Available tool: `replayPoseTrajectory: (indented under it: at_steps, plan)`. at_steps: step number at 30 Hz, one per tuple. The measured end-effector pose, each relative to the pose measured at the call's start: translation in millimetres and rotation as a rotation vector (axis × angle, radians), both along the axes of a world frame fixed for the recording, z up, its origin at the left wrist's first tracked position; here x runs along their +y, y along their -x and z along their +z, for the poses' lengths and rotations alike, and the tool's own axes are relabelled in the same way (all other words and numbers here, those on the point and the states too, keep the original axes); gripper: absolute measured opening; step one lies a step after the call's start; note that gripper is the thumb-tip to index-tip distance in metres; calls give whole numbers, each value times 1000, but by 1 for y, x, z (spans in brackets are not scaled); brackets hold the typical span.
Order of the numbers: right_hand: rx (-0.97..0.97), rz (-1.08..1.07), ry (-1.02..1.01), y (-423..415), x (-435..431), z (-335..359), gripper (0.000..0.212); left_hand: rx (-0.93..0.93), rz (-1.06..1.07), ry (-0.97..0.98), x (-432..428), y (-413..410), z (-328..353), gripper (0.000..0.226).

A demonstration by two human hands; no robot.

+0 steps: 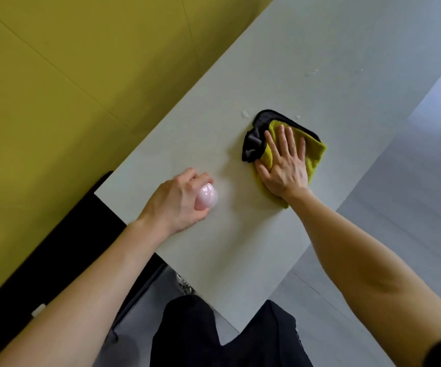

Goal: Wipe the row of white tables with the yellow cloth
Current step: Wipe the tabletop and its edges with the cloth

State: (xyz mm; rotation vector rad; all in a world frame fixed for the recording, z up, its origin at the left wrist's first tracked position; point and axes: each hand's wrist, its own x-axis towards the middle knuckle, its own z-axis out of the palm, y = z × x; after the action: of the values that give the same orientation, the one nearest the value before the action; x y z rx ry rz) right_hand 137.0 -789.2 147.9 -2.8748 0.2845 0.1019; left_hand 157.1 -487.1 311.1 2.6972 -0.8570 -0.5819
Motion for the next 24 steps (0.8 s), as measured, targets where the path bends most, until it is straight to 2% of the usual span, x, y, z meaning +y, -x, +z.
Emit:
replayPoseTrajectory:
  at_steps: [2,5,7,9,10,11,13,14,17,18,22,24]
  plan:
    - [6,-89,-16,-11,9,1,86,18,-89,-35,3,6,3,69]
    - [13,-225,-43,-28,25,3,86,110,-193,-81,9,7,15,99]
    - [11,-234,-58,-29,28,5,89,192,-86,-5,13,-7,19,97]
    - [4,-141,-39,-21,20,7,90,136,65,18,18,-40,9,87]
    - [-2,-70,-3,-19,14,7,90,65,110,-63,19,-59,2,91]
    - [-1,-13,30,-19,6,8,92,10,133,-196,21,-76,-7,106]
    - [24,-1,54,-31,-5,8,99,24,159,-458,25,-100,-28,147]
    - [34,-37,56,-40,-6,8,101,59,154,-535,26,-104,-36,159]
    - [8,-87,52,-66,28,11,100,111,160,-531,31,-98,-56,168]
    - [-16,0,41,-73,50,13,99,109,162,-502,34,-96,-59,168]
    - [-12,625,64,-91,129,17,94,59,209,-413,44,-94,-63,174]
    - [-9,721,64,-97,124,17,87,42,228,-377,51,-93,-68,178]
